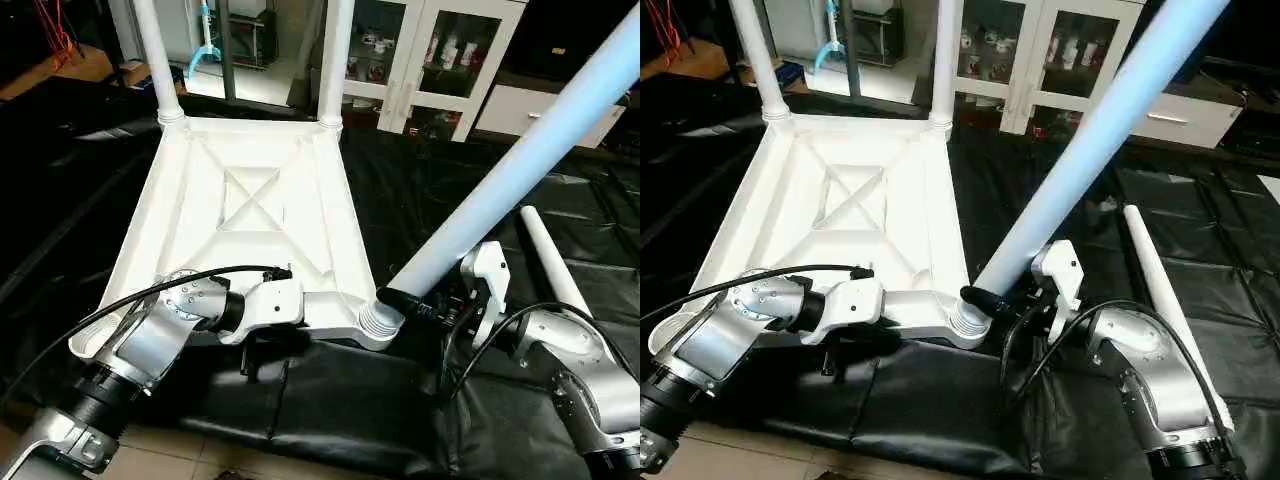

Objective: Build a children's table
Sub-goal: Pick table leg

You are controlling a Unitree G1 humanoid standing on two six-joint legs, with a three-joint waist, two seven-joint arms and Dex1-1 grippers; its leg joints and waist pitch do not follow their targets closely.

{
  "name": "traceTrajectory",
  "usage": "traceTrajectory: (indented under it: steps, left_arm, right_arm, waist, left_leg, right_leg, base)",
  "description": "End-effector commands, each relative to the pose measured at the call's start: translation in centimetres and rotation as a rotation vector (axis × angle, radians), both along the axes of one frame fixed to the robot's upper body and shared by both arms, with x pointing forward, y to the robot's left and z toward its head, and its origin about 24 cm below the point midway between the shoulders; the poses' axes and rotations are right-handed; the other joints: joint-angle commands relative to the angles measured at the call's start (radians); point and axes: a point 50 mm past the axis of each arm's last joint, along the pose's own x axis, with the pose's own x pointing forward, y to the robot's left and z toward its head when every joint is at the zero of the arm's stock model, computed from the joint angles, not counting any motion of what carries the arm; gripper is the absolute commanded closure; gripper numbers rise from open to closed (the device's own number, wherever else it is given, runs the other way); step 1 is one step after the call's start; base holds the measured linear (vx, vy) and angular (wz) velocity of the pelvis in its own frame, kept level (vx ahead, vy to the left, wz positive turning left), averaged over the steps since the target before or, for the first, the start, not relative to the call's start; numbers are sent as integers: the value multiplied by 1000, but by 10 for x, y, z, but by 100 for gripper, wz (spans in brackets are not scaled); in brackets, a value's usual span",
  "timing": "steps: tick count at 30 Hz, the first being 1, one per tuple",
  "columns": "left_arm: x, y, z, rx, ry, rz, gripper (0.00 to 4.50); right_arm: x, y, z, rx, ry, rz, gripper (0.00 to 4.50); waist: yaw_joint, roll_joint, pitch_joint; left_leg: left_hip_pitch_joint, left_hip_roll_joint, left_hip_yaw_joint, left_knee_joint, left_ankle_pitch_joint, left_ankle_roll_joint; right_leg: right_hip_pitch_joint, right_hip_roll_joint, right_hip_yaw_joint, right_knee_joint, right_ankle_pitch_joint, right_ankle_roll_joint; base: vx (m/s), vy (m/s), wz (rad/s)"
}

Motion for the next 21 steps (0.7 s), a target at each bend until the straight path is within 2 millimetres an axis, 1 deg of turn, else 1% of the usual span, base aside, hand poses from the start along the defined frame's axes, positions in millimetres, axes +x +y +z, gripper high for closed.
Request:
traceTrajectory:
  steps: [1, 3, 4, 6, 8, 10, 11, 12, 13, 15, 18, 20, 21]
  left_arm:
    - [-4, -12, 4, -40, -19, -75, 449]
    - [-4, -12, 4, -39, -18, -76, 449]
    - [-4, -12, 4, -39, -17, -76, 449]
    - [-4, -11, 4, -38, -16, -77, 449]
    - [-4, -12, 4, -38, -16, -78, 449]
    - [-4, -12, 4, -39, -16, -78, 449]
    - [-4, -12, 4, -39, -17, -78, 449]
    - [-4, -12, 4, -39, -17, -78, 449]
    - [-5, -12, 4, -39, -17, -78, 449]
    - [-5, -12, 4, -39, -16, -77, 449]
    - [-5, -11, 3, -39, -14, -75, 449]
    - [-5, -11, 3, -39, -13, -75, 449]
    - [-5, -11, 3, -38, -13, -75, 449]
  right_arm:
    - [-3, -11, -20, -120, 113, -16, 267]
    - [-2, -11, -22, -136, 141, -6, 267]
    - [-1, -11, -23, -145, 142, -1, 267]
    - [1, -10, -23, -155, 143, 8, 267]
    - [3, -7, -23, -172, 160, 47, 267]
    - [3, -6, -23, -173, 169, 60, 267]
    - [4, -4, -22, -179, 177, 80, 267]
    - [4, -4, -22, -182, 178, 87, 267]
    - [3, -3, -23, -184, 191, 96, 267]
    - [3, -3, -25, -196, 223, 109, 267]
    - [8, -5, -29, -204, 247, 74, 267]
    - [11, -6, -30, -196, 264, 43, 267]
    - [13, -7, -32, -197, 271, 23, 267]
  waist:
    - [-9, -3, -38]
    - [-9, -4, -38]
    - [-9, -2, -38]
    - [-8, -3, -38]
    - [-12, -3, -38]
    - [-12, -3, -37]
    - [-12, -5, -37]
    - [-12, -4, -37]
    - [-12, -7, -37]
    - [-11, -5, -37]
    - [-11, -4, -39]
    - [-12, -5, -37]
    - [-12, -5, -37]
  left_leg:
    - [39, 70, -50, -95, -453, -55]
    - [37, 70, -49, -95, -439, -52]
    - [38, 70, -49, -95, -440, -54]
    - [38, 70, -49, -95, -443, -55]
    - [35, 70, -51, -96, -444, -57]
    - [38, 70, -50, -95, -451, -59]
    - [38, 70, -50, -95, -450, -58]
    - [38, 71, -51, -95, -449, -58]
    - [38, 71, -49, -94, -444, -56]
    - [38, 71, -49, -95, -432, -54]
    - [38, 71, -48, -94, -423, -54]
    - [35, 70, -49, -95, -428, -56]
    - [37, 71, -49, -95, -435, -58]
  right_leg:
    - [-9, -56, 42, -94, -453, -130]
    - [-6, -56, 42, -92, -441, -136]
    - [-7, -56, 42, -92, -438, -138]
    - [-7, -56, 42, -93, -439, -138]
    - [-4, -57, 40, -91, -447, -138]
    - [-7, -57, 41, -93, -453, -137]
    - [-6, -57, 41, -93, -456, -136]
    - [-6, -57, 41, -93, -456, -136]
    - [-7, -57, 42, -93, -451, -136]
    - [-5, -56, 42, -91, -435, -141]
    - [-4, -56, 42, -88, -414, -150]
    - [-3, -56, 41, -89, -422, -150]
    - [-5, -56, 41, -90, -430, -149]
  base:
    - [0, 0, 0]
    - [0, 0, 0]
    - [0, 0, 0]
    - [0, 0, 0]
    - [0, 0, 0]
    - [0, 0, 0]
    - [0, 0, 0]
    - [0, 0, 0]
    - [0, 0, 0]
    - [0, 0, 0]
    - [0, 0, 0]
    - [0, 0, 0]
    - [0, 0, 0]
